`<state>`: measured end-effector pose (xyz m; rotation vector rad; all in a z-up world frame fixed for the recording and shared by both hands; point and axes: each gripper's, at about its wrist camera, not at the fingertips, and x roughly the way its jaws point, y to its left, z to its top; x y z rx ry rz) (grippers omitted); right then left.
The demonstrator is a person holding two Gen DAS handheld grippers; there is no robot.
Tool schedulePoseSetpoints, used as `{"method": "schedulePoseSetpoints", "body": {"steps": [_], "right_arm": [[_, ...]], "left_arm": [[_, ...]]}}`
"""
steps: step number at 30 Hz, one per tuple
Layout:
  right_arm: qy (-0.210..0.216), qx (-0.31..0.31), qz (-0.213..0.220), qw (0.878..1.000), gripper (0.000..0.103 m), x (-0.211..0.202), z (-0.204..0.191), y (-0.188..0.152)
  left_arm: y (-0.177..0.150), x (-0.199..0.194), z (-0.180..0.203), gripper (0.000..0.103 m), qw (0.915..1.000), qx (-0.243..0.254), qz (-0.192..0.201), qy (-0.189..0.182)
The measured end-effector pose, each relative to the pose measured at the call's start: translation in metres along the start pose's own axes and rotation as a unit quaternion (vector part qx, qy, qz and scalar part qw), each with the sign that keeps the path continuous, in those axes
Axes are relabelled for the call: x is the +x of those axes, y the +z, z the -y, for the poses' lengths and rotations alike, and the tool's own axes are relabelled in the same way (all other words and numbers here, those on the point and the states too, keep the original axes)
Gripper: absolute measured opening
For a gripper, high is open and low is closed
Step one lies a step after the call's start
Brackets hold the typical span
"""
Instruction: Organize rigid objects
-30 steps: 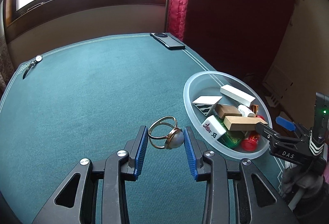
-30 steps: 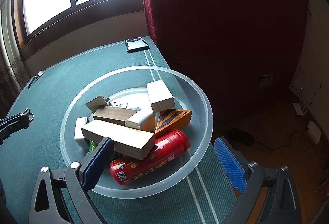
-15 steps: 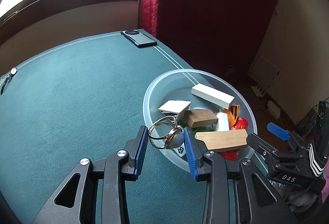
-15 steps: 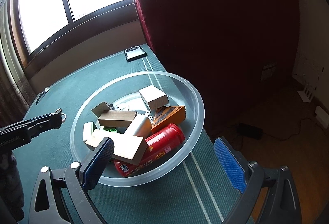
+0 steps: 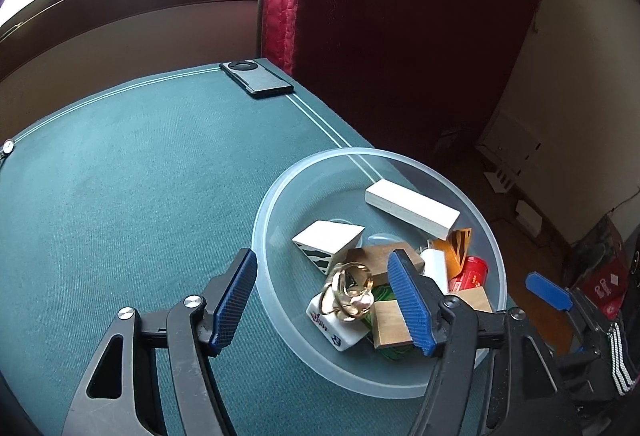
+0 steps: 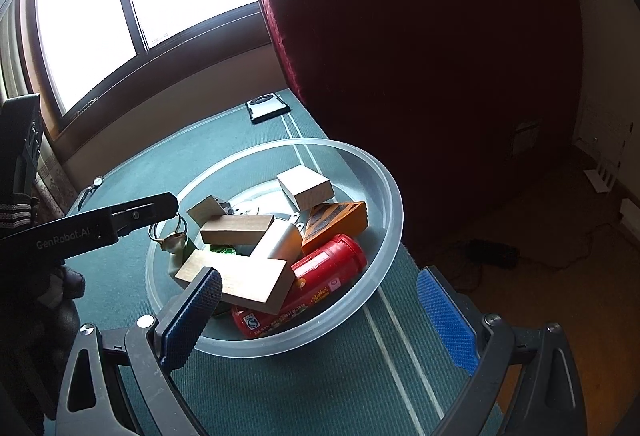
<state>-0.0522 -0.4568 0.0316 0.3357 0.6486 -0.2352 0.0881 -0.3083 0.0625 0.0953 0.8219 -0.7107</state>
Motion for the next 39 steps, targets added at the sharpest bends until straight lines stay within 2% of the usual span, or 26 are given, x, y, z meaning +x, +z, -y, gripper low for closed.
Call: {"method": "schedulePoseSetpoints", "body": {"steps": [5,13,21,27,33,39], "right_arm": [[0.002,0.001,-0.004,1.000,0.101,0.002,0.000,-0.001],[-0.002,-0.007,-0.016,1.000,0.102,0.001,-0.003,-0.005],[-0.030,-0.021,-0.007,0.999,0.103,-0.008,-0.007,-0.009],[-0.040,-0.040,-0.010,0.998,0.103,-0.011,-0.015,-0.010],[-0.040,-0.054,-0.012,0.998,0.103,-0.014,-0.025,-0.012],[-0.039,-0.063,-0.011,0.997,0.103,-0.017,-0.033,-0.012]], "left_arm": [[-0.007,-0.004,-0.006,0.070,0.9998,-0.009,-0.003,0.015],[-0.015,-0.016,-0.004,0.081,0.9988,0.004,0.004,0.049],[-0.019,-0.033,-0.005,0.092,0.9971,0.000,0.026,0.071],[-0.020,-0.045,-0.002,0.097,0.9946,0.007,0.042,0.094],[-0.019,-0.056,0.000,0.098,0.9933,0.012,0.057,0.100],[-0.022,-0.060,0.005,0.099,0.9892,0.028,0.064,0.129]]}}
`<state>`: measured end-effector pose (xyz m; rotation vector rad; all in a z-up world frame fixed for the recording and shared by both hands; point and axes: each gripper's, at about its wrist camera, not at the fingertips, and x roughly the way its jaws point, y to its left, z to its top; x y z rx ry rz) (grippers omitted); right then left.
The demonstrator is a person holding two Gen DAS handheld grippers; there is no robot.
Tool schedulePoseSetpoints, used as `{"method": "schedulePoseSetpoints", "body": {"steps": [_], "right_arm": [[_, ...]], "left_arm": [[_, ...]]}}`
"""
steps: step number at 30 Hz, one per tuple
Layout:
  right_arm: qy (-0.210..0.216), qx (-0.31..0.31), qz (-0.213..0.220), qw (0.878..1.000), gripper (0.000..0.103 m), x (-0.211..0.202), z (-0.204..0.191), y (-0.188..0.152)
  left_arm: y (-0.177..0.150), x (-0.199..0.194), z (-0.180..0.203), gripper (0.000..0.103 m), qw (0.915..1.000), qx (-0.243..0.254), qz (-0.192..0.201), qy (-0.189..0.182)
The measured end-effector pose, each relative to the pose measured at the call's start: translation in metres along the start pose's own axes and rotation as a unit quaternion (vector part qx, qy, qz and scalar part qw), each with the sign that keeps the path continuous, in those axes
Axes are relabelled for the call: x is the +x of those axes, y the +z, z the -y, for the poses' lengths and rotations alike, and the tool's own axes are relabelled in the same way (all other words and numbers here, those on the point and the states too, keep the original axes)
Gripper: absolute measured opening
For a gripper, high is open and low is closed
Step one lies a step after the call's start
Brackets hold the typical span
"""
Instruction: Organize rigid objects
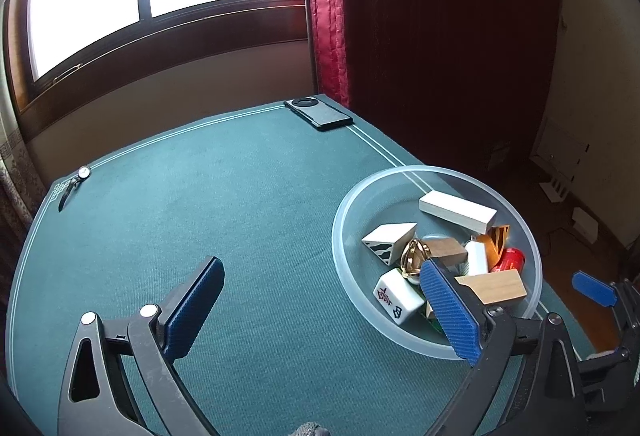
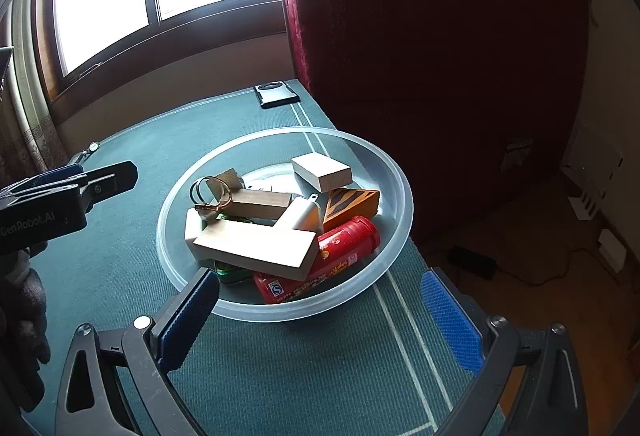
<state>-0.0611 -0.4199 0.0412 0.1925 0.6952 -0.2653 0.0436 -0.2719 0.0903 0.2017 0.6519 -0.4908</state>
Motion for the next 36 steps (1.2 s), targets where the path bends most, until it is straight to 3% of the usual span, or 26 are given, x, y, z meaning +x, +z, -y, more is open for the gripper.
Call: {"method": "schedulePoseSetpoints", "body": {"steps": [23,36], "right_arm": [[-0.022,-0.024,-0.005,0.999,0.103,-0.003,-0.022,-0.001],[-0.043,-0.028,-0.010,0.999,0.103,0.000,-0.019,-0.002]], "left_arm": [[-0.010,-0.010,0.008,0.099,0.9977,0.038,0.006,0.055],[-0.014,-0.001,0.013,0.099,0.9983,0.037,-0.027,0.036]]}}
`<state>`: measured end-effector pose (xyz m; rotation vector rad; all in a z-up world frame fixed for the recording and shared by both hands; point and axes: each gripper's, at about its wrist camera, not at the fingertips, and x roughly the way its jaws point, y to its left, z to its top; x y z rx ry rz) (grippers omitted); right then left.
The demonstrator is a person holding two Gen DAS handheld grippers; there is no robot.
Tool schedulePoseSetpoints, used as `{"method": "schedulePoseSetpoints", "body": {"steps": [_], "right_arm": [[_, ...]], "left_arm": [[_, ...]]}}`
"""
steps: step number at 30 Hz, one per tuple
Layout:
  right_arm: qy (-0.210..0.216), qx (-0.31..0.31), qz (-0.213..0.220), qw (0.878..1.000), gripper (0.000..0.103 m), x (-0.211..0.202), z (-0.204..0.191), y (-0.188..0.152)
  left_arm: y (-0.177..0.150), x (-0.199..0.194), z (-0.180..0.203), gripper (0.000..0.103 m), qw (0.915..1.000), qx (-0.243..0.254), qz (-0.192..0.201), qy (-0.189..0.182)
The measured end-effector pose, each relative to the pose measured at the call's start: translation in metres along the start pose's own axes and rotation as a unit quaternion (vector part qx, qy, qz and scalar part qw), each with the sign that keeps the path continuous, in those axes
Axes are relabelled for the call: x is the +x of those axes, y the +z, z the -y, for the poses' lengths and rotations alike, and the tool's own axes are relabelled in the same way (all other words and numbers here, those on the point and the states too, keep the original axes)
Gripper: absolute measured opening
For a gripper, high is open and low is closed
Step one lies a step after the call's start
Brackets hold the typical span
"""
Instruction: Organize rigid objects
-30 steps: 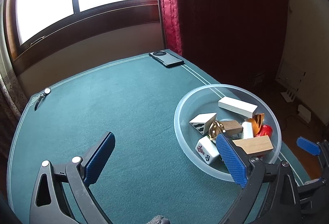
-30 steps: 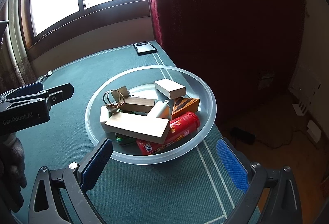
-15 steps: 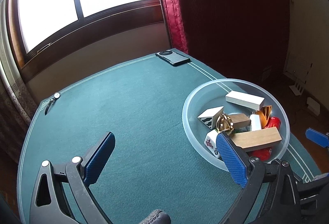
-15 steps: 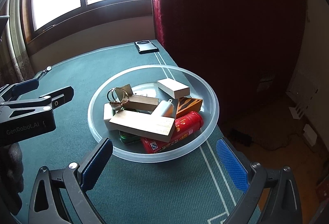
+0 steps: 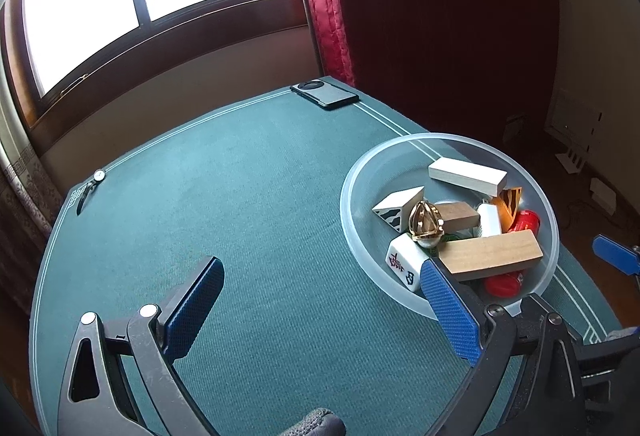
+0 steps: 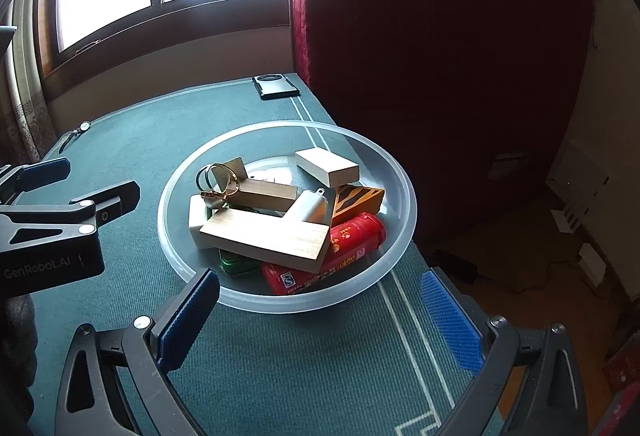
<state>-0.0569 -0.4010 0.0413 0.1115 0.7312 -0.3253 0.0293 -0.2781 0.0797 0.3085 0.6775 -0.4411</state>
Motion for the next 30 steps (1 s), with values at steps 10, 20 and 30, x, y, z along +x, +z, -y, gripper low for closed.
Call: {"method": "schedulePoseSetpoints", "body": {"steps": [10,20,30], "right_arm": [[0.003,-0.001,-0.004,1.000,0.103,0.0014,-0.0002,-0.0018],[0.001,0.004,-0.008,1.000,0.103,0.0018,0.0010,-0.0030],[0.004,0.000,-0.009,1.000,0.103,0.0015,-0.0028,-0.0036]], "left_arm": [[-0.0003,0.0045,0.0039,0.099,0.9997,-0.004,-0.015,-0.018],[-0.0011,0.0069,0.0089,0.099,0.9992,0.000,-0.021,-0.034],[-0.0057,0.0091,0.0006,0.099,0.9993,-0.011,-0.025,-0.025]]}}
